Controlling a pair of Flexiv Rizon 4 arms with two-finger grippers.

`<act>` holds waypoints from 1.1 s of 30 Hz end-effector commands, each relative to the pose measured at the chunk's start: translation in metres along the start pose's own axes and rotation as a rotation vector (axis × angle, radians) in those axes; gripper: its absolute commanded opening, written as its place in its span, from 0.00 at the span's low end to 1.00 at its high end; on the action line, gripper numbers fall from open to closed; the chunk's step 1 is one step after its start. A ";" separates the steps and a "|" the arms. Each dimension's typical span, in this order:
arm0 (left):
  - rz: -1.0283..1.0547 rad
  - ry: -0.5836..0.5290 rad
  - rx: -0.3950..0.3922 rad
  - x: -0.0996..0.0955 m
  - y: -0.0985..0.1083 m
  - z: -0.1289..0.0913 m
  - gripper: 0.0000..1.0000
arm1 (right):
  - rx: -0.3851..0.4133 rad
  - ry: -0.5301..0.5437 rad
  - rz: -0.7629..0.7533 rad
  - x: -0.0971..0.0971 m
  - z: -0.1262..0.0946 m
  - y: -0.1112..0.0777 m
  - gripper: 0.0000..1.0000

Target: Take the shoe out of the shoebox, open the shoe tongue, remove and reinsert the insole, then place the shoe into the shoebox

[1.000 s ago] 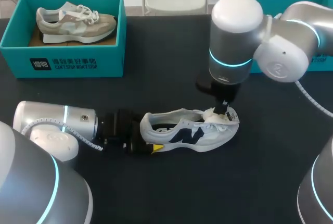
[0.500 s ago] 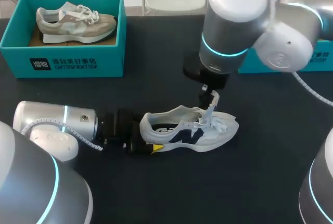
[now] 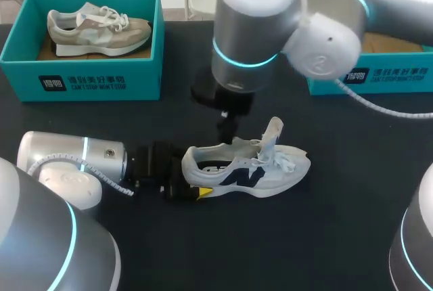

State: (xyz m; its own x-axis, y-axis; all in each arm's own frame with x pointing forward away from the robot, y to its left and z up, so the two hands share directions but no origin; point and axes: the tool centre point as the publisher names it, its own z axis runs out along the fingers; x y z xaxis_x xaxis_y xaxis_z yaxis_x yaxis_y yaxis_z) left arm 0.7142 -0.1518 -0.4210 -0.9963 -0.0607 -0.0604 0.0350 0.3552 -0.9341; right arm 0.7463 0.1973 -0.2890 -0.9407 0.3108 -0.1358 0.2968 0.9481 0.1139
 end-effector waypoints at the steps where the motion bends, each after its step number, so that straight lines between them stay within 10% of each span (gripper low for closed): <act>1: 0.000 0.000 -0.004 -0.001 0.003 0.003 0.00 | 0.036 0.025 0.005 0.015 0.018 0.020 0.00; 21: 0.000 0.000 -0.004 -0.001 0.003 0.003 0.00 | 0.050 0.042 0.008 0.023 0.023 0.019 0.00; 33: 0.000 0.000 -0.004 -0.001 0.003 0.003 0.00 | 0.008 0.115 -0.005 0.030 0.079 -0.020 0.00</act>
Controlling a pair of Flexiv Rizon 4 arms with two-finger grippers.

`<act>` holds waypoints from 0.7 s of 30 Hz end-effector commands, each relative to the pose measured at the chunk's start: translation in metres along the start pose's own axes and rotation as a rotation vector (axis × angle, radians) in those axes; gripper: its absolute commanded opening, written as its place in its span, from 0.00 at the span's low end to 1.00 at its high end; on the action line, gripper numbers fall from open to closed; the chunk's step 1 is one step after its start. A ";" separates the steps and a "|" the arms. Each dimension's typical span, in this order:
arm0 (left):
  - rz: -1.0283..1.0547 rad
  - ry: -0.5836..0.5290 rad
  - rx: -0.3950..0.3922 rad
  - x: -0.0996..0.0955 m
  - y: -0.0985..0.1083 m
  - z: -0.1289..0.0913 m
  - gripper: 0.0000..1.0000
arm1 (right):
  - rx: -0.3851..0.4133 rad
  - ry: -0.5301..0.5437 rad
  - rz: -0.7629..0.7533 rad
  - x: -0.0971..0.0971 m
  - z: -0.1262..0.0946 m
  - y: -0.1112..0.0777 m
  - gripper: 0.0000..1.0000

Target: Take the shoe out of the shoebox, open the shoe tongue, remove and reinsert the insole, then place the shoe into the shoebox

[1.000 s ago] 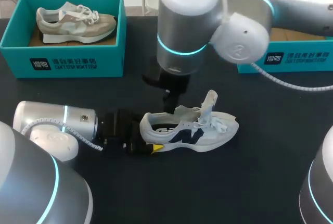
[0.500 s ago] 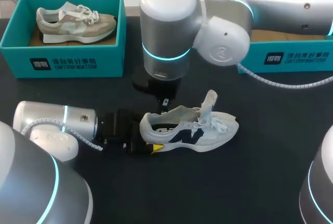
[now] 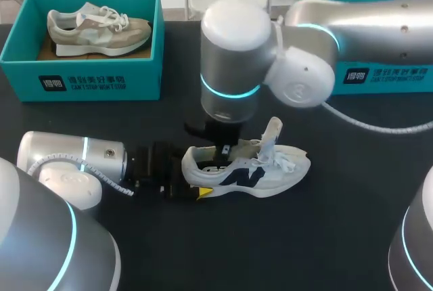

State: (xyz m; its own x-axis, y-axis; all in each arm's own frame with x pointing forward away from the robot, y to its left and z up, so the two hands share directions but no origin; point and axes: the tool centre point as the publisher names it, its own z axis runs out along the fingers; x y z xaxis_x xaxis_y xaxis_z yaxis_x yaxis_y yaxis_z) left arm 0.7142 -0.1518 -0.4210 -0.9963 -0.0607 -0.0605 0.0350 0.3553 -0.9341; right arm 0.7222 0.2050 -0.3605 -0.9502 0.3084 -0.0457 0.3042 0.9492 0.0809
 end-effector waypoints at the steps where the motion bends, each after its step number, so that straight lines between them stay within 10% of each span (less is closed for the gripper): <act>1: 0.000 0.000 -0.004 -0.001 0.003 0.003 0.00 | -0.022 0.018 -0.018 -0.007 0.013 -0.012 0.00; 11: 0.000 0.000 -0.004 -0.001 0.003 0.003 0.00 | 0.013 -0.007 -0.058 -0.023 0.021 -0.021 0.03; 13: 0.000 0.000 -0.004 -0.001 0.003 0.003 0.00 | 0.014 -0.005 -0.075 -0.025 0.024 -0.019 0.38; 21: 0.000 0.000 -0.004 -0.001 0.003 0.003 0.00 | -0.019 0.033 -0.127 -0.021 0.053 -0.009 0.86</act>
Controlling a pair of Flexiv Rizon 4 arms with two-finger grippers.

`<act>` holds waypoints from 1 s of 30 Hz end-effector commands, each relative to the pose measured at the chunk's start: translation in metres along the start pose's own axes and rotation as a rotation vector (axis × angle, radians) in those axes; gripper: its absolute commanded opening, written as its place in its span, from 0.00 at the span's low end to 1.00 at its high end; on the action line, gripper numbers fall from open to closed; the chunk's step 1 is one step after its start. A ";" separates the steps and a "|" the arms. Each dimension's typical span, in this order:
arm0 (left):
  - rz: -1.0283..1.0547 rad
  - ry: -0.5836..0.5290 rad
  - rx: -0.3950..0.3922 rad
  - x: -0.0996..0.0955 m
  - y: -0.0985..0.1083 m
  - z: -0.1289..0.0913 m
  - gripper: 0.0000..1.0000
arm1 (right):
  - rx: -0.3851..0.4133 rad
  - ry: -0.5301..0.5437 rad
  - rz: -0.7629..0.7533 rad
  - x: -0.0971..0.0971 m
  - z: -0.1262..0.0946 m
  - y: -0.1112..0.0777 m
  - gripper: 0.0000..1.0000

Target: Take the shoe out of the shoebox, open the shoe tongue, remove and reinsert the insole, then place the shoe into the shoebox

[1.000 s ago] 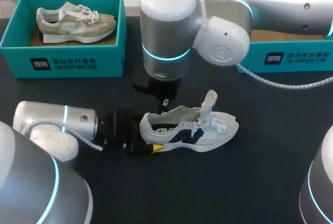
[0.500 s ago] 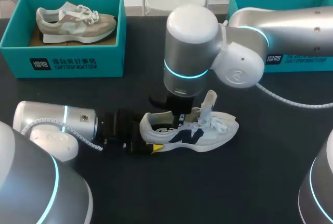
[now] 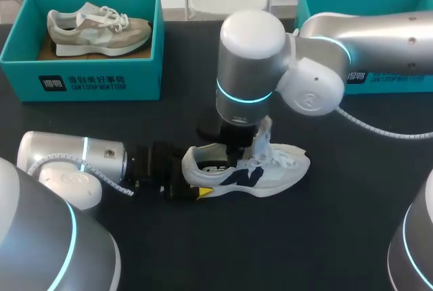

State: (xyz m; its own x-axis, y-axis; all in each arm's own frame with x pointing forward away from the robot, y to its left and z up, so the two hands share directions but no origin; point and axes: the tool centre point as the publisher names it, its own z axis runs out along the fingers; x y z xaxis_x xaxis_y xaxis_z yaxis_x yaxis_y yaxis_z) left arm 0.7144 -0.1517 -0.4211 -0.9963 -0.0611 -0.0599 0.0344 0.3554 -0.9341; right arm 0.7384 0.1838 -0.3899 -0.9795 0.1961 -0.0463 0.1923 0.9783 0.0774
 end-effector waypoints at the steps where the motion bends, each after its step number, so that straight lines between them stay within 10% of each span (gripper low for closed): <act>1: 0.001 0.001 -0.003 0.000 0.003 0.003 0.00 | -0.015 0.036 -0.020 0.000 0.030 0.011 0.87; 5: 0.001 0.001 -0.003 0.000 0.003 0.003 0.00 | -0.011 0.080 -0.020 0.010 0.047 0.014 0.87; 6: 0.001 0.001 -0.003 0.000 0.003 0.003 0.00 | -0.013 0.087 -0.013 0.013 0.049 0.013 0.55; 10: 0.001 0.001 -0.003 0.000 0.003 0.003 0.00 | -0.023 0.083 0.038 0.026 0.047 0.010 0.00; 30: 0.001 0.001 -0.003 0.000 0.003 0.003 0.00 | 0.019 -0.060 0.136 0.023 0.003 -0.011 0.00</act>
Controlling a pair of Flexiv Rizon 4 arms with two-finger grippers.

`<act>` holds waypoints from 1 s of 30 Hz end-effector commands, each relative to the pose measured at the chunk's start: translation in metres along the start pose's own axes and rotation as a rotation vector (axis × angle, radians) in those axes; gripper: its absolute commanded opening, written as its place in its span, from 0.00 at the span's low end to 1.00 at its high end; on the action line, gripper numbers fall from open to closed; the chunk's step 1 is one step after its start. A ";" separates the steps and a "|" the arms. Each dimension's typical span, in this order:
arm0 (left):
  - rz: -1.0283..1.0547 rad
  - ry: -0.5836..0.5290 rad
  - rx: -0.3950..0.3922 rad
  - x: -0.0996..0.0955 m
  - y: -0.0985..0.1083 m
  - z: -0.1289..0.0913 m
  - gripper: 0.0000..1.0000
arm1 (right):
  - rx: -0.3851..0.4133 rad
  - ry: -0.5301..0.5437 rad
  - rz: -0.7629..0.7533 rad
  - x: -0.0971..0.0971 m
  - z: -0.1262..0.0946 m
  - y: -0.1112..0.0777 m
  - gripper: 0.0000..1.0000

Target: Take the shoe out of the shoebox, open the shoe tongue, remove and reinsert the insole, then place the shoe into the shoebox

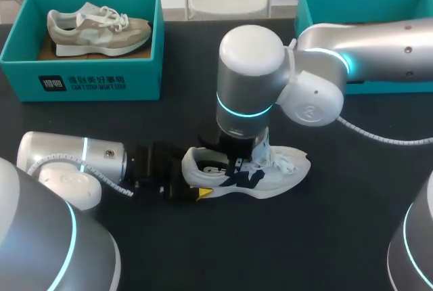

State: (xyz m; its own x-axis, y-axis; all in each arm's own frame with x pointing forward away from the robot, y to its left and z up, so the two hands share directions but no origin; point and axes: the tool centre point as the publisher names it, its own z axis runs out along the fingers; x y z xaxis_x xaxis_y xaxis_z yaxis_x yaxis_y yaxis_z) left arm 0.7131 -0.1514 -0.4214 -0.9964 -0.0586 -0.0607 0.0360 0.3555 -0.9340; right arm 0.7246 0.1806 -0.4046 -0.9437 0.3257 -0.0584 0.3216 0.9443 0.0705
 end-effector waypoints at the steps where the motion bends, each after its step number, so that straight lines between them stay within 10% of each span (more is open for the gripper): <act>1: -0.001 -0.002 -0.003 -0.002 0.003 0.003 0.00 | 0.003 -0.052 0.009 0.008 -0.017 -0.006 0.00; 30: -0.001 -0.002 -0.003 -0.002 0.003 0.003 0.00 | -0.103 -0.175 0.016 -0.014 -0.088 -0.007 0.00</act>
State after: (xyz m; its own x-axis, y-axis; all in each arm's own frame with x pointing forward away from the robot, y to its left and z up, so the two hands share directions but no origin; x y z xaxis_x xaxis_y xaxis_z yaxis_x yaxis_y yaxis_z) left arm 0.7138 -0.1515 -0.4211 -0.9964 -0.0597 -0.0601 0.0350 0.3555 -0.9340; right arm 0.7277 0.1713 -0.3145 -0.8996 0.3613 -0.2455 0.3382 0.9318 0.1320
